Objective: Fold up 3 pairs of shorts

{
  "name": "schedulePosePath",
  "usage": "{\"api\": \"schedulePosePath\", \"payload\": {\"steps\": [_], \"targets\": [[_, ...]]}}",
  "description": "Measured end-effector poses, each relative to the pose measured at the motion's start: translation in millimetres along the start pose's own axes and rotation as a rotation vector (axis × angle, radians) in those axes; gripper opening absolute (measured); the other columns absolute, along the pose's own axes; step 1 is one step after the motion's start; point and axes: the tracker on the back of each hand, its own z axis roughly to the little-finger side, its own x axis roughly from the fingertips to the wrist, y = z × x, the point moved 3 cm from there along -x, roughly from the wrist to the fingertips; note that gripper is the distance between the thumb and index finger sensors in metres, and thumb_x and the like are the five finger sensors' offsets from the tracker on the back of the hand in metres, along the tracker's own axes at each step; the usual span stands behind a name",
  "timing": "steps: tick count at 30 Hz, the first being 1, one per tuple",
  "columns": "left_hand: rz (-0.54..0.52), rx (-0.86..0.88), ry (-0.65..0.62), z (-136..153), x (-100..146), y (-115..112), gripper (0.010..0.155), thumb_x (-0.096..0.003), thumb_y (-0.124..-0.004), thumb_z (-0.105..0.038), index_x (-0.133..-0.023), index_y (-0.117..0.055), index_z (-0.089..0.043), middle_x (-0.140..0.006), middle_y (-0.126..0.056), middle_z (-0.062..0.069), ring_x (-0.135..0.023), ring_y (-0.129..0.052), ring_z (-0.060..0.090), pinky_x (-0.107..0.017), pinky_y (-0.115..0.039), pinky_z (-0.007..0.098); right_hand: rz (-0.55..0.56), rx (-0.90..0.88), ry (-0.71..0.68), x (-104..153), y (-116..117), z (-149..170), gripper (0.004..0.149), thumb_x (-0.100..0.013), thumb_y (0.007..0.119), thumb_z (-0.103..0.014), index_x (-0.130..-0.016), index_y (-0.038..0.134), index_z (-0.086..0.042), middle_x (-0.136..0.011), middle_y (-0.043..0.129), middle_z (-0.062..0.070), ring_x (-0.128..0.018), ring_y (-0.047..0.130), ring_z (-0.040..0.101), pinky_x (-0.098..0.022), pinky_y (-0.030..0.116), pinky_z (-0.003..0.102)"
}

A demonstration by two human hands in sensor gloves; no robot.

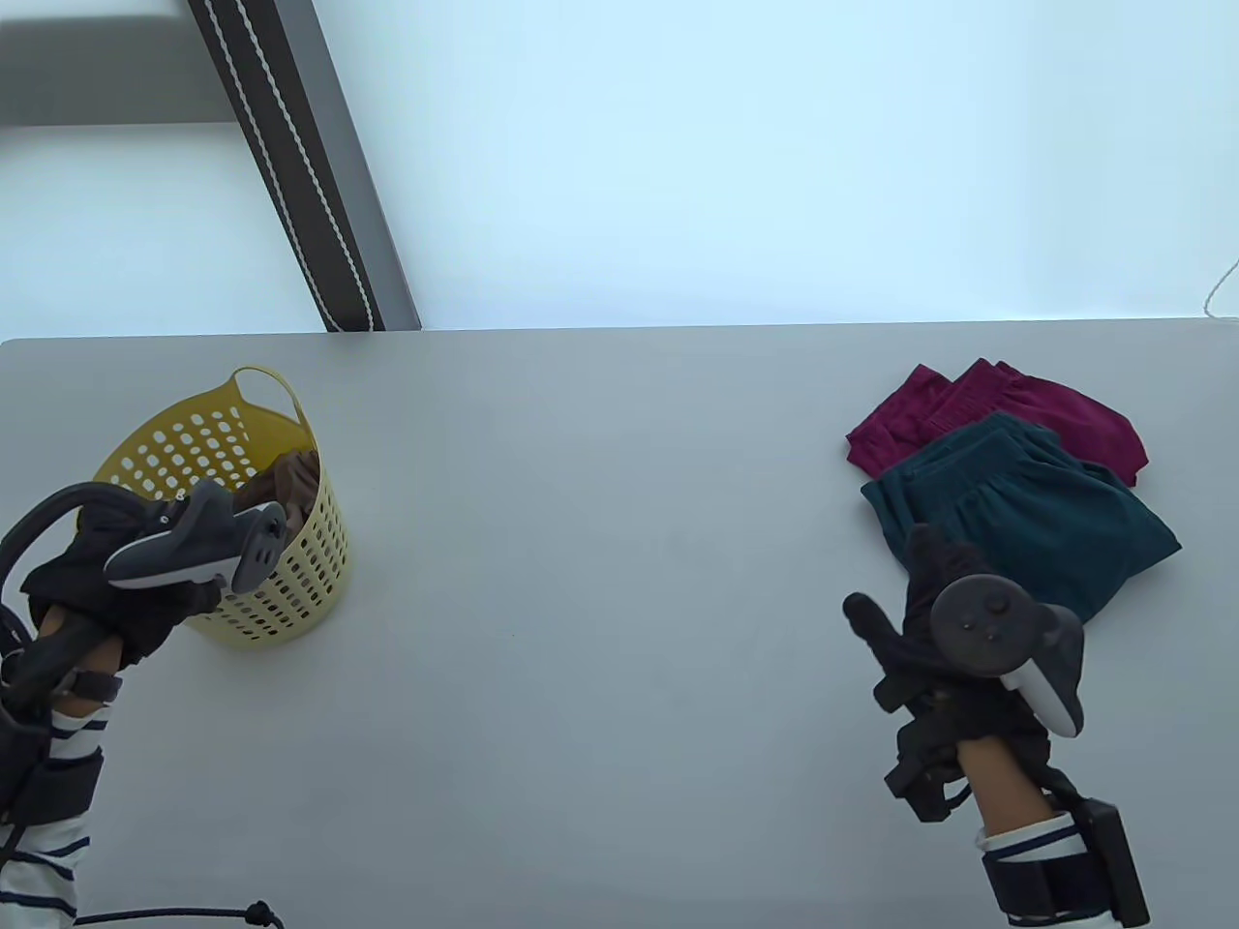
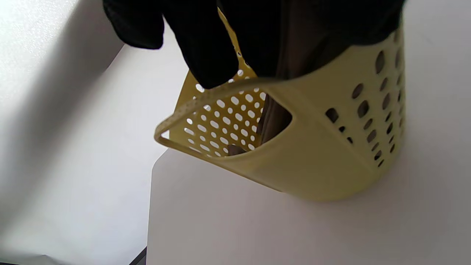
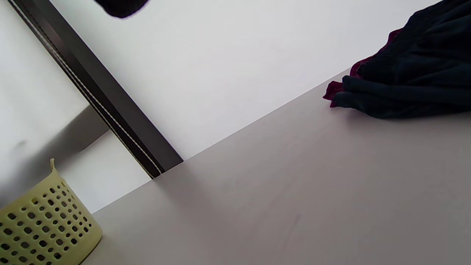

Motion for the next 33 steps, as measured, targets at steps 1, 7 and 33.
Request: {"api": "schedulePosePath", "payload": {"steps": [1, 7, 33], "targets": [[0.005, -0.003, 0.01, 2, -5, 1, 0.048, -0.0408, -0.073, -0.046, -0.088, -0.063, -0.045, -0.08, -0.095, -0.028, -0.087, -0.097, 0.007, -0.074, -0.073, 0.048, 0.002, 0.012, -0.03, 2, 9, -4, 0.085, -0.053, 0.047, -0.055, -0.1, -0.002, -0.003, -0.09, 0.002, 0.046, -0.075, 0.011, 0.073, -0.051, 0.026, 0.073], [-0.144, 0.142, 0.231, 46, -4, 29, 0.031, -0.0487, -0.067, -0.039, -0.08, -0.07, -0.042, -0.068, -0.097, -0.019, -0.076, -0.102, 0.015, -0.07, -0.076, 0.053, -0.006, 0.129, -0.067, 4, 28, -11, 0.084, -0.052, 0.05, -0.052, -0.1, 0.003, -0.002, -0.09, 0.005, 0.047, -0.075, 0.013, 0.072, -0.051, 0.027, 0.073], [-1.707, 0.779, 0.423, 93, 267, 233, 0.026, -0.0505, -0.062, -0.025, -0.071, -0.077, -0.028, -0.047, -0.091, -0.003, -0.064, -0.095, 0.024, -0.069, -0.071, 0.059, 0.172, 0.143, -0.116, 17, 6, -15, 0.082, -0.052, 0.051, -0.05, -0.102, 0.01, 0.0, -0.091, 0.009, 0.046, -0.076, 0.019, 0.072, -0.053, 0.032, 0.072]]}}
